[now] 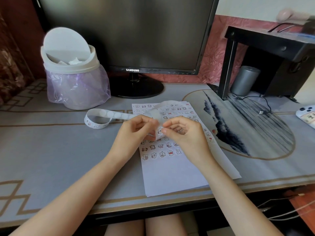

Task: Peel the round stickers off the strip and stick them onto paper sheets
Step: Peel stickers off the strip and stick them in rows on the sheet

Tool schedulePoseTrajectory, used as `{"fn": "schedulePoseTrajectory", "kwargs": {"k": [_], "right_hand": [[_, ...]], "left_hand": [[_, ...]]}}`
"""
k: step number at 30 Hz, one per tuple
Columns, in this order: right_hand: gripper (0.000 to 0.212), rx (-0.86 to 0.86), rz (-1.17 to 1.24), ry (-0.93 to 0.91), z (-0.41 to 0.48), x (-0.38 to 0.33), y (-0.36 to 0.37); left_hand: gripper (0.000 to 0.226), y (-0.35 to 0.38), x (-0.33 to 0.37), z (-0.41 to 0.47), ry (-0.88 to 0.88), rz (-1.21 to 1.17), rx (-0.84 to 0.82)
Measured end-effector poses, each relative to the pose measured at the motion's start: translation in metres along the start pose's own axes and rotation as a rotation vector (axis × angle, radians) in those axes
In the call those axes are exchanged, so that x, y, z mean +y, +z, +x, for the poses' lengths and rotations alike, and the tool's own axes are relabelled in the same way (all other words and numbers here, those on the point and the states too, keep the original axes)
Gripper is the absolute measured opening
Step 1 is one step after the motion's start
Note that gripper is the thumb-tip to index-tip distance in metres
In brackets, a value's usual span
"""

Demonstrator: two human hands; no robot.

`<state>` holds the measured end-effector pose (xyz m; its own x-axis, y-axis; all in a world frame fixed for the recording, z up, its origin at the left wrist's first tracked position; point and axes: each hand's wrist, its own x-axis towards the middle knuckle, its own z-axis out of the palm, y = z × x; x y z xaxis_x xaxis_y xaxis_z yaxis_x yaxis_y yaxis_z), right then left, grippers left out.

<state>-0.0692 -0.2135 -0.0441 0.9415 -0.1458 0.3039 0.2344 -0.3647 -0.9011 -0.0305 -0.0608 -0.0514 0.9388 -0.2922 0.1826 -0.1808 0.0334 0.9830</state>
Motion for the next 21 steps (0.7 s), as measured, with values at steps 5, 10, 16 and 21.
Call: {"fn": "schedulePoseTrajectory", "kwargs": {"k": [5, 10, 16, 21], "right_hand": [[0.015, -0.004, -0.011, 0.003, 0.0002, 0.0010, -0.0020], [0.013, -0.019, -0.038, -0.025, 0.0005, 0.0032, -0.0029], [0.017, -0.026, -0.061, -0.025, 0.0004, 0.0078, -0.0034], [0.011, -0.080, -0.092, -0.017, -0.0021, 0.0091, -0.0048]], "left_hand": [[0.006, -0.0016, -0.0031, 0.0002, 0.003, 0.072, -0.031], [0.006, -0.0011, -0.0035, 0.0005, -0.007, 0.072, -0.034], [0.008, 0.0000, -0.0031, 0.0000, -0.032, 0.065, -0.026], [0.012, 0.0002, -0.0051, -0.0006, -0.064, 0.074, -0.023]]}}
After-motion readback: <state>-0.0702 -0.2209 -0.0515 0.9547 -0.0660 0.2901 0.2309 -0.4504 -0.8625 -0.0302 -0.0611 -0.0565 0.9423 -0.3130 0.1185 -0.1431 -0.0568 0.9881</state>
